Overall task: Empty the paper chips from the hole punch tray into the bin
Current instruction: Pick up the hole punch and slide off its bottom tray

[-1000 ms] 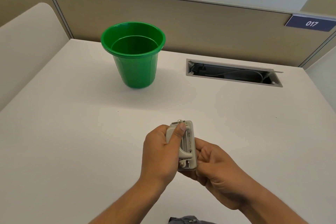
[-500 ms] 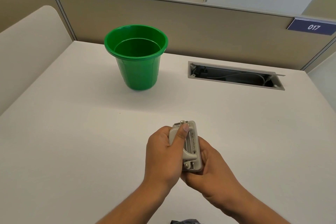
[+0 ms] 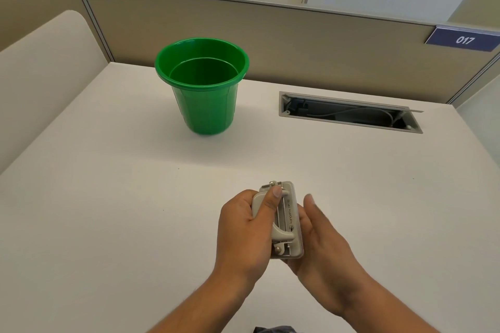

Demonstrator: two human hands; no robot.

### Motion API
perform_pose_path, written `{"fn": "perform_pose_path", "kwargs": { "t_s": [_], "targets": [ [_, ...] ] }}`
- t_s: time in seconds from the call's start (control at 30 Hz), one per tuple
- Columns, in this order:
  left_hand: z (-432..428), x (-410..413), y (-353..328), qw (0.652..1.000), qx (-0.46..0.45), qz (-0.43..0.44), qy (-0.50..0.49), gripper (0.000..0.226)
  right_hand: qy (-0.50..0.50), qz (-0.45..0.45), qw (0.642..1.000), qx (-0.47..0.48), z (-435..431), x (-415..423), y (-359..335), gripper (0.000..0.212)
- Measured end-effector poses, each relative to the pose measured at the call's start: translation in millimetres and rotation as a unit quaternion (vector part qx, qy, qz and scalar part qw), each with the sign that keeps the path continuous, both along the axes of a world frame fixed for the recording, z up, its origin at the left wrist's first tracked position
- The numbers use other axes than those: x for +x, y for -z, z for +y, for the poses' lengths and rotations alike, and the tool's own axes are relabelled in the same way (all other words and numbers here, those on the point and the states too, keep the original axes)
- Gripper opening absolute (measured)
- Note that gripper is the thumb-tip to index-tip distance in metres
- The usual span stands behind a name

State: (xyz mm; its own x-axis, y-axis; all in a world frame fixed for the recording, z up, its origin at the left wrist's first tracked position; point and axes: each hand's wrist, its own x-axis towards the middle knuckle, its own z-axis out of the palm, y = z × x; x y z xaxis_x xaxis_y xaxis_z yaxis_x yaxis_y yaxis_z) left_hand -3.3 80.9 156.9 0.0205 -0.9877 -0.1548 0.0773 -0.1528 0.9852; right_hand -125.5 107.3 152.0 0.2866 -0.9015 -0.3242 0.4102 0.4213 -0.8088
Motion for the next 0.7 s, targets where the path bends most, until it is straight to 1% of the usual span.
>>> {"fn": "perform_pose_path", "kwargs": {
  "t_s": [0.07,0.13,0.23,0.47,0.53,0.63,0.7],
  "targets": [
    [1.5,-2.1,-1.5,1.0,-0.004,-0.008,0.01,0.037,0.032,-0.041,0.997,0.059,-4.4,0.7,0.8,0.059],
    [2.7,-3.5,-1.8,1.0,-0.01,-0.013,0.011,0.042,0.064,-0.063,0.992,0.087,-8.3,3.8,3.6,0.055],
    [3.2,-3.8,-2.4,1.0,-0.014,-0.012,0.011,0.041,0.095,-0.085,0.987,0.096,-9.8,8.7,6.4,0.05],
    [3.6,-2.3,-0.7,1.0,-0.016,0.011,0.009,0.038,0.115,-0.122,0.98,0.107,-10.0,10.2,11.3,0.049],
    [3.6,-2.3,-0.5,1.0,-0.01,0.027,0.009,0.038,0.124,-0.127,0.978,0.109,-10.6,10.0,11.7,0.049],
    [3.0,-0.8,-2.0,0.997,0.021,0.078,0.011,0.034,0.138,-0.143,0.973,0.118,-11.5,8.8,11.5,0.049],
    [3.2,0.7,-3.3,0.992,0.049,0.115,0.011,0.038,0.14,-0.16,0.969,0.128,-11.7,7.9,11.6,0.053]
  ]
}}
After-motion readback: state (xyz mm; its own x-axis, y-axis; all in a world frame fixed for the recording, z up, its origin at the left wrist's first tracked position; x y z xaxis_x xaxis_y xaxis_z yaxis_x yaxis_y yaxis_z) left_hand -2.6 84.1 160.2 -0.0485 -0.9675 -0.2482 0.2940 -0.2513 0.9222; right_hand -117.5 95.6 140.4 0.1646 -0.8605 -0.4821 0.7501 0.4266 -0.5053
